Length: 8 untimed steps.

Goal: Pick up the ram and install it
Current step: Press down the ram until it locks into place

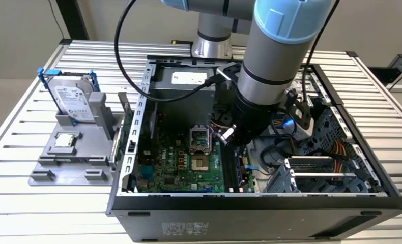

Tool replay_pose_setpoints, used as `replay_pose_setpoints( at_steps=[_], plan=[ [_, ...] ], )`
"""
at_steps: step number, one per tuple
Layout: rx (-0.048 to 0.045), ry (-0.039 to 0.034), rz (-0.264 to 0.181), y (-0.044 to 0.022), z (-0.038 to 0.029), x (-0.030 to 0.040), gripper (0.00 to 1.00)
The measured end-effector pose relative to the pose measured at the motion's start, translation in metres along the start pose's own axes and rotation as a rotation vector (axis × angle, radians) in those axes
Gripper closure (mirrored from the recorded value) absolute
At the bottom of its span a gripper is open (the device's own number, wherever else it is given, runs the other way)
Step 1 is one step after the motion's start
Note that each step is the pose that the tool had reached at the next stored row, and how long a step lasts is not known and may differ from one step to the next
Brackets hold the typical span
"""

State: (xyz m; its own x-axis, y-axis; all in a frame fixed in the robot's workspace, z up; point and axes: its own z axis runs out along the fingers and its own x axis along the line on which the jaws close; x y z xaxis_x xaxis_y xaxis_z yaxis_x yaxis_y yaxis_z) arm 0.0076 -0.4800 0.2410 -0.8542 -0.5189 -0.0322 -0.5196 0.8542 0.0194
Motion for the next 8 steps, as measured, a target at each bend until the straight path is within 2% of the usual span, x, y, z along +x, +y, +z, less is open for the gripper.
replay_pose_setpoints(
  at_steps=[8],
  plan=[
    [-0.0017, 0.0007, -0.045, -0.0004, -0.0019, -0.0011, 1.00]
  ],
)
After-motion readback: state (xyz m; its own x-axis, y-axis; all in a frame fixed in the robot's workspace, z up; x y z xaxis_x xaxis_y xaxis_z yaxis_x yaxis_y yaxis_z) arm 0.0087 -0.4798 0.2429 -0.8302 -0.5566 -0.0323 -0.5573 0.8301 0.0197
